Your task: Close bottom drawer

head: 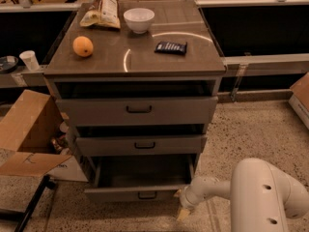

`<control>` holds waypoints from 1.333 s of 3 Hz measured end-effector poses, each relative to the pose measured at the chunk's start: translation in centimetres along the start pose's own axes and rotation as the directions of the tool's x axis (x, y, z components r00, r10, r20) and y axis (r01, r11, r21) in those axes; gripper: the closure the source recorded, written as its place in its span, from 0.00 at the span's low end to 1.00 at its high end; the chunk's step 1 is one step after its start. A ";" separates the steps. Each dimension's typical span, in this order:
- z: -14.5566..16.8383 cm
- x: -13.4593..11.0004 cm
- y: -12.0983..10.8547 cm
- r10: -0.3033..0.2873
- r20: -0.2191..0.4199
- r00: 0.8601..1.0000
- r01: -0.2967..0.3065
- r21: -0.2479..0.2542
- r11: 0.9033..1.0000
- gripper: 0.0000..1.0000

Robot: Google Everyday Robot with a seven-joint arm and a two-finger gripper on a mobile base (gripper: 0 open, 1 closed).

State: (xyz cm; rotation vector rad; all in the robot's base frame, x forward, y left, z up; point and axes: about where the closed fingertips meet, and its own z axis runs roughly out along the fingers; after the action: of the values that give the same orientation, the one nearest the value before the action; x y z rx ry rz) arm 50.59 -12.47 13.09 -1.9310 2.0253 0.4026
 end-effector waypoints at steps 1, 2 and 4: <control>0.5 -0.4 -2.6 -0.013 0.008 1.000 0.013 -0.001 1.000 0.00; 0.8 -0.5 -4.1 -0.018 0.012 1.000 0.018 -0.011 1.000 0.00; 0.3 -1.5 -7.8 -0.031 0.023 0.999 0.031 -0.003 1.000 0.00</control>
Offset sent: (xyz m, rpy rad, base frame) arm 0.0640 0.0048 -0.0032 0.0135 0.0020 0.0269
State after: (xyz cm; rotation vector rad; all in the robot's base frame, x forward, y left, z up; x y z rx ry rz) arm 58.50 -11.42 13.54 -1.9483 1.9797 0.4192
